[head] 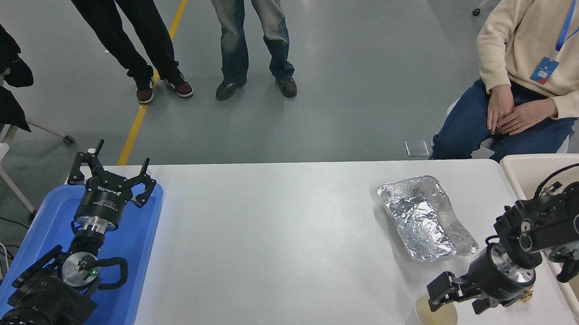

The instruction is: Pick up paper cup place in dustbin

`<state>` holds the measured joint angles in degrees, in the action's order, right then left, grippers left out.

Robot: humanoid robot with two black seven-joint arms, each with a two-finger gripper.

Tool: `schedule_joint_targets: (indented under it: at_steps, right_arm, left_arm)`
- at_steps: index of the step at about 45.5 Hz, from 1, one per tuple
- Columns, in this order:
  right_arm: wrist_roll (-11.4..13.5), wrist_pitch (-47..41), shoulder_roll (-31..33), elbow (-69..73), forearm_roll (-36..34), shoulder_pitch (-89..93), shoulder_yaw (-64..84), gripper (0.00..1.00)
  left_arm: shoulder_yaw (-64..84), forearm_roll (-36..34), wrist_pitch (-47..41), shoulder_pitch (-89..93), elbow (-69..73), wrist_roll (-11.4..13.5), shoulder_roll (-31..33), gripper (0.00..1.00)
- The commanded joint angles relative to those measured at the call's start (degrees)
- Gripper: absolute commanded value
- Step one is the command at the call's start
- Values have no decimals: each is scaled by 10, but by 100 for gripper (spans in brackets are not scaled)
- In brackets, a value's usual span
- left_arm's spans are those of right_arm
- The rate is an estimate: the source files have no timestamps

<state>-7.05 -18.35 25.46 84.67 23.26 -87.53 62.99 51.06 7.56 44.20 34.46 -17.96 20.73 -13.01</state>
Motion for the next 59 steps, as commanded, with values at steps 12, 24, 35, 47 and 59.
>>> schedule_joint_targets:
  at_steps: [12, 24, 35, 47, 59]
  right_arm:
    - [0, -6, 2, 4, -23, 7, 1, 0]
    - [0, -6, 6, 3, -73, -2, 7, 0]
    - [0, -120, 34, 19, -73, -111, 33, 0]
    - [0, -267, 58, 24, -71, -305, 90, 0]
    - [0, -267, 58, 29, -71, -482, 125, 0]
  left_arm:
    - [0, 0, 0, 1, 0, 0, 0, 100]
    - [0, 0, 0, 1, 0, 0, 0, 100]
    - [0, 0, 0, 1, 0, -1, 0, 100]
    - [0, 0, 0, 1, -1, -1, 0, 100]
    - [0, 0, 0, 1, -1, -1, 0, 100]
